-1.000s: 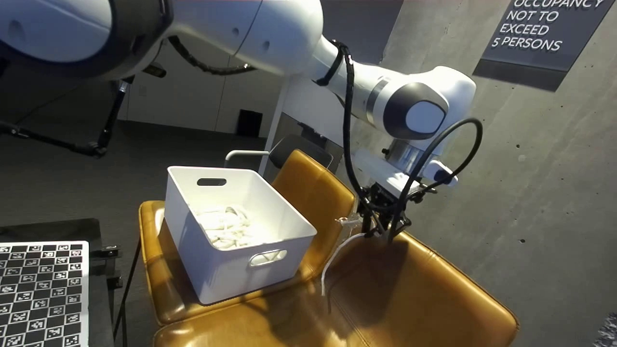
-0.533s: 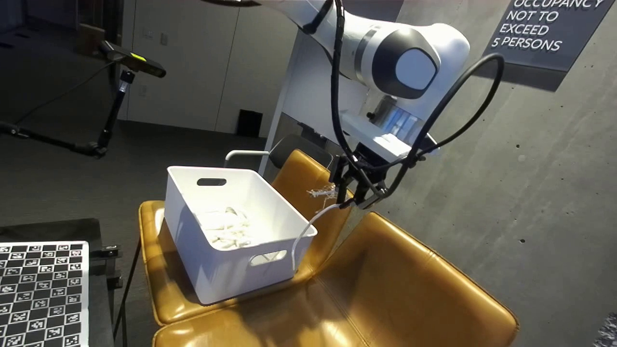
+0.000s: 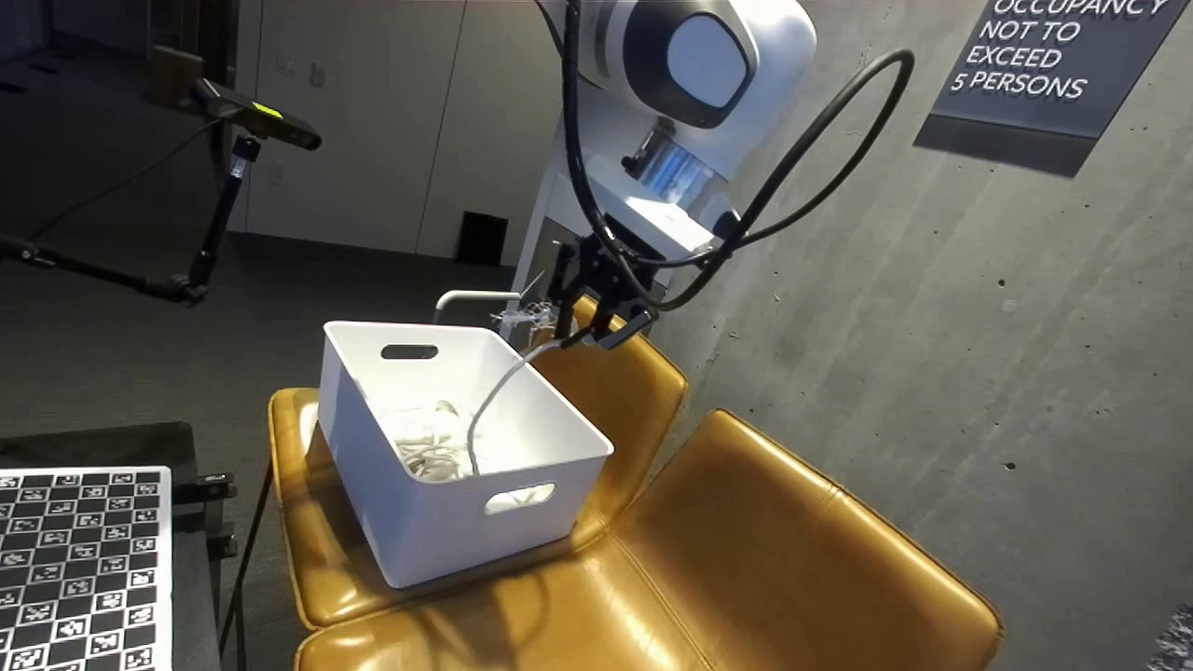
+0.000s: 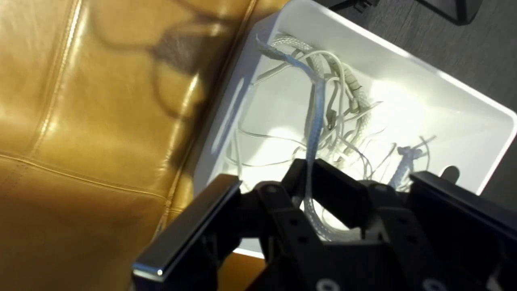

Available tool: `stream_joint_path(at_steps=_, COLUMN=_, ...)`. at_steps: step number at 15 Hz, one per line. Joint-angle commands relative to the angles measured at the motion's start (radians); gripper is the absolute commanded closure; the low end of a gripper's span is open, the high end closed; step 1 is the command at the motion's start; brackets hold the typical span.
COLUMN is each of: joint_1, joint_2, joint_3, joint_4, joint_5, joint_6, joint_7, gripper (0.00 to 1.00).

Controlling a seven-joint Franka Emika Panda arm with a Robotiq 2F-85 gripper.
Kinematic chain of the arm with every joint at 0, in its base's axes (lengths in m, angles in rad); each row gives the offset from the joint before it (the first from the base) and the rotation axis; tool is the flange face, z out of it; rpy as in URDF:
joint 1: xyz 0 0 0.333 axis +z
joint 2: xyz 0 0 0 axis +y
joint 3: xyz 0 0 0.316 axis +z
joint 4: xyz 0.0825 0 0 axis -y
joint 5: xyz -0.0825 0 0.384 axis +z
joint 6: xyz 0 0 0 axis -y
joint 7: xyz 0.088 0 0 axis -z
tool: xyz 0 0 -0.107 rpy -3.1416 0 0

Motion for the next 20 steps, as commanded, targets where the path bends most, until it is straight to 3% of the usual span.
stream_joint_path(at_steps=1, joint_1=0.022, joint_2=-0.176, joint_3=0.020, joint_4=-0.248, joint_5=0.058, joint_6=0.114, joint_7=-0.107, gripper=0.97)
stream_joint_path(at_steps=10, joint_1=0.185, joint_2=-0.448, joint_3=0.052, joint_4=-0.766, joint_5=0.270, joint_6=0.566, joint_7=-0.199, gripper=0.97)
stream_joint_path(at_steps=15, joint_1=0.324, joint_2=-0.546, joint_3=0.091, joint_4=-1.065, joint_5=0.394, joint_6=0.956, joint_7=-0.259, gripper=0.97)
stream_joint_path(at_steps=19, joint_1=0.442, joint_2=-0.492, joint_3=0.074, joint_4=-1.153, joint_5=0.509, joint_6=1.247, joint_7=-0.303, gripper=0.97)
stream_joint_path(at_steps=20, joint_1=0.436, joint_2=-0.474, joint_3=0.088, joint_4=-1.151, joint_5=0.547, joint_6=1.297, joint_7=-0.333, gripper=0.97)
